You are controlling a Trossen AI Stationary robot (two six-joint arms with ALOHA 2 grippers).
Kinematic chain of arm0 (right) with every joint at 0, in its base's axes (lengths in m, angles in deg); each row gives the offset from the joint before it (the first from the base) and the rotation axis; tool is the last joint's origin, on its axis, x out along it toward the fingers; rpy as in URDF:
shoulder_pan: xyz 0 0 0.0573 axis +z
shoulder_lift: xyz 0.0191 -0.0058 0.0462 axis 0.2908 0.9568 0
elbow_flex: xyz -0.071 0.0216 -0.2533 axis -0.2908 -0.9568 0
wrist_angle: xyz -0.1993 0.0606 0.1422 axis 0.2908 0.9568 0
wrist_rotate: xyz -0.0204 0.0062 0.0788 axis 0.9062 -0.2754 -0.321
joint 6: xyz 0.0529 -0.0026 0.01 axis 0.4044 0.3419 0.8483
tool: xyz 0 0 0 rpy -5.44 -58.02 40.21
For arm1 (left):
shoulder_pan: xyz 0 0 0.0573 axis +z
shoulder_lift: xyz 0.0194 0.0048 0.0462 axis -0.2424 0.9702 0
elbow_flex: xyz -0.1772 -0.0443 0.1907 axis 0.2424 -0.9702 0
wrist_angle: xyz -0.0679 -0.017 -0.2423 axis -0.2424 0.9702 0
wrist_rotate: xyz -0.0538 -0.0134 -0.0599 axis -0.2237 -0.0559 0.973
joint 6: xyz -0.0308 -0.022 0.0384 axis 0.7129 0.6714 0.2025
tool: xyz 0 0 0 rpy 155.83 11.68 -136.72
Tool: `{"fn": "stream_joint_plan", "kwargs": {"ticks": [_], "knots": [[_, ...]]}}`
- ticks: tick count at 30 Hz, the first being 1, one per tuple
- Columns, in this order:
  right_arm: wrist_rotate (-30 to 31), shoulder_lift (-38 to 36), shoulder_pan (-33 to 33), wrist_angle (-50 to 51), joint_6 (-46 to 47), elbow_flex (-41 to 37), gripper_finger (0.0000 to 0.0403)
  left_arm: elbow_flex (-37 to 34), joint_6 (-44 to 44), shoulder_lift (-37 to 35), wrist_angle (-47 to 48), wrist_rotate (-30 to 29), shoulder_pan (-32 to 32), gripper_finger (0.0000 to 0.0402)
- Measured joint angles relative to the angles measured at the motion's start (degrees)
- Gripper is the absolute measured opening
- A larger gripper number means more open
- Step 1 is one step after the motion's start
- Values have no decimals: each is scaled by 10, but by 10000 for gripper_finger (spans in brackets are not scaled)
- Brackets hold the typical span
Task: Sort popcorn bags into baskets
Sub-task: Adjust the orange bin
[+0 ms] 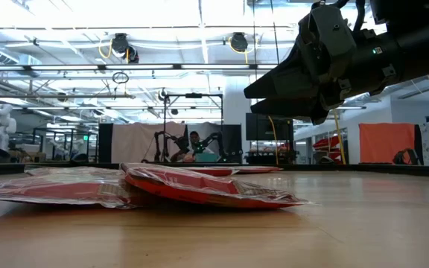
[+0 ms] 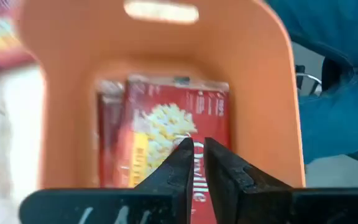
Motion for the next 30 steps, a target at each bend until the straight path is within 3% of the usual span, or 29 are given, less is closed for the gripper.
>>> {"fn": "stream_joint_plan", "kwargs": {"ticks": [3,9,12,18,23,30], "knots": [[0,0,3,0,11,0,242,0,-37,-19,26,-46,0,32],[3,0,4,0,50,1,242,0,-121,-25,57,-207,8,32],[0,0,8,11,59,15,242,0,-174,-25,54,-248,26,32],[-2,7,30,108,28,108,237,0,-246,-25,54,-245,68,32],[-3,33,35,127,-27,178,215,-7,-260,-24,3,-149,64,22],[-2,54,18,134,-75,194,189,-51,-203,-25,-21,-127,49,9]]}}
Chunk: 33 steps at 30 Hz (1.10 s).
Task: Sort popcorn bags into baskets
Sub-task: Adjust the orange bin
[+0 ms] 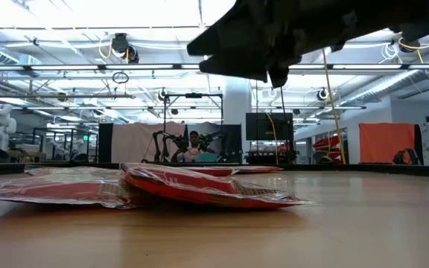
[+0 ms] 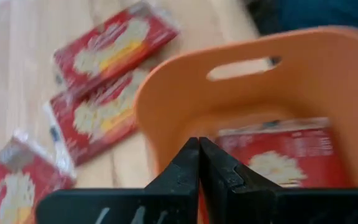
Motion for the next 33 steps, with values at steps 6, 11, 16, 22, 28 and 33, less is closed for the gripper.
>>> {"fn": "stream_joint_plan", "kwargs": {"ticks": [6,11,16,22,28,33], "knots": [[0,0,-9,4,-21,0,178,-64,24,0,-48,47,24,12],[0,0,-10,11,-21,0,176,-100,26,0,-95,77,31,6],[0,0,-11,13,-30,0,175,-119,41,0,-92,74,33,13],[1,0,-15,13,-34,0,175,-140,46,-1,-87,74,41,4],[1,0,-16,13,-34,0,175,-145,35,0,-67,74,50,12],[2,0,-16,14,-34,0,175,-144,32,0,-56,85,50,4]]}}
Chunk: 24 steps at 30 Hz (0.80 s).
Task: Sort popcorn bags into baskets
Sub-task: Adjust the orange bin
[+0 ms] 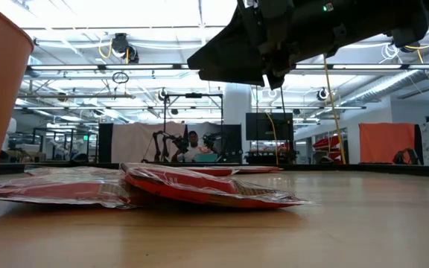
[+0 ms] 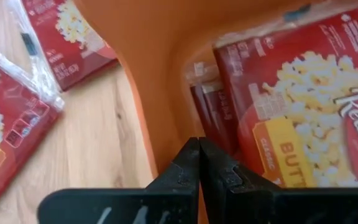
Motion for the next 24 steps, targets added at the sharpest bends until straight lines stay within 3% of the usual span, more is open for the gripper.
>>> {"fn": "stream_joint_plan", "kwargs": {"ticks": [9,21,24], "knots": [[0,0,-6,8,-4,0,175,45,-23,-1,43,-9,0,4],[-29,0,-17,6,30,0,176,63,-32,-1,93,-187,60,9],[-30,0,-17,6,30,0,176,63,-66,-1,67,-195,91,4]]}}
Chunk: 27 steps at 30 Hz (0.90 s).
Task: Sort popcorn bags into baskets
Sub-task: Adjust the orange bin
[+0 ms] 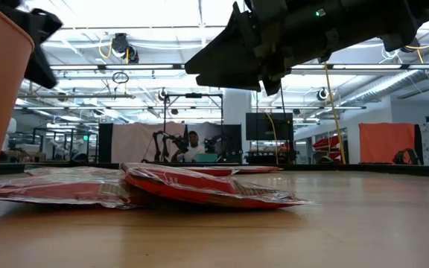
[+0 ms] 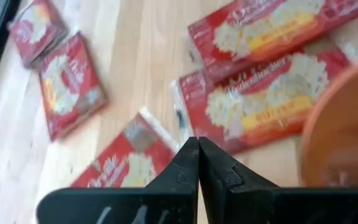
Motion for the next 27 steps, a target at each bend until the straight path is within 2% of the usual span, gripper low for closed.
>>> {"fn": "stream_joint_plan", "kwargs": {"ticks": [5,10,14,21,27], "knots": [[0,0,0,0,-1,0,176,0,-98,0,-70,74,31,15],[0,0,0,0,-9,0,176,1,-128,0,-95,110,32,11],[0,0,0,0,-12,0,176,1,-129,0,-102,119,31,5],[0,0,0,0,-15,0,176,1,-163,0,-152,120,30,19],[0,-1,0,26,-9,0,176,1,-186,0,-160,112,30,5]]}}
